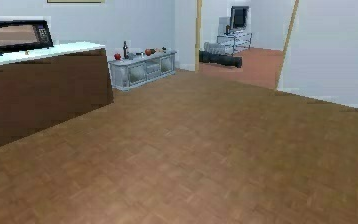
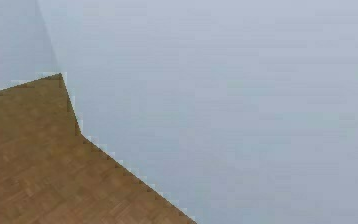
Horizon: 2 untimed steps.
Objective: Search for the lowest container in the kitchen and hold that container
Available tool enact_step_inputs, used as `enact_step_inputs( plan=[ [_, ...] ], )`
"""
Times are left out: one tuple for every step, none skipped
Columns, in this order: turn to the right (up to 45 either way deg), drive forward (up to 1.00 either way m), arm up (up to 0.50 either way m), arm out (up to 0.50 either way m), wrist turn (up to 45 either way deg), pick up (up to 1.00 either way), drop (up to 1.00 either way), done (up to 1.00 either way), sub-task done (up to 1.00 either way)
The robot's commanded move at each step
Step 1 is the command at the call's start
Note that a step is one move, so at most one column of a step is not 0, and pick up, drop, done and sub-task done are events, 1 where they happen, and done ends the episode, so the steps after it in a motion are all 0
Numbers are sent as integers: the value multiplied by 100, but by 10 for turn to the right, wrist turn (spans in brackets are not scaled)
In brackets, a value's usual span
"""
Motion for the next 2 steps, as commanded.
enact_step_inputs(
  plan=[
    [0,30,0,0,0,0,0,0,0],
    [-90,0,0,0,0,0,0,0,0]
  ],
)
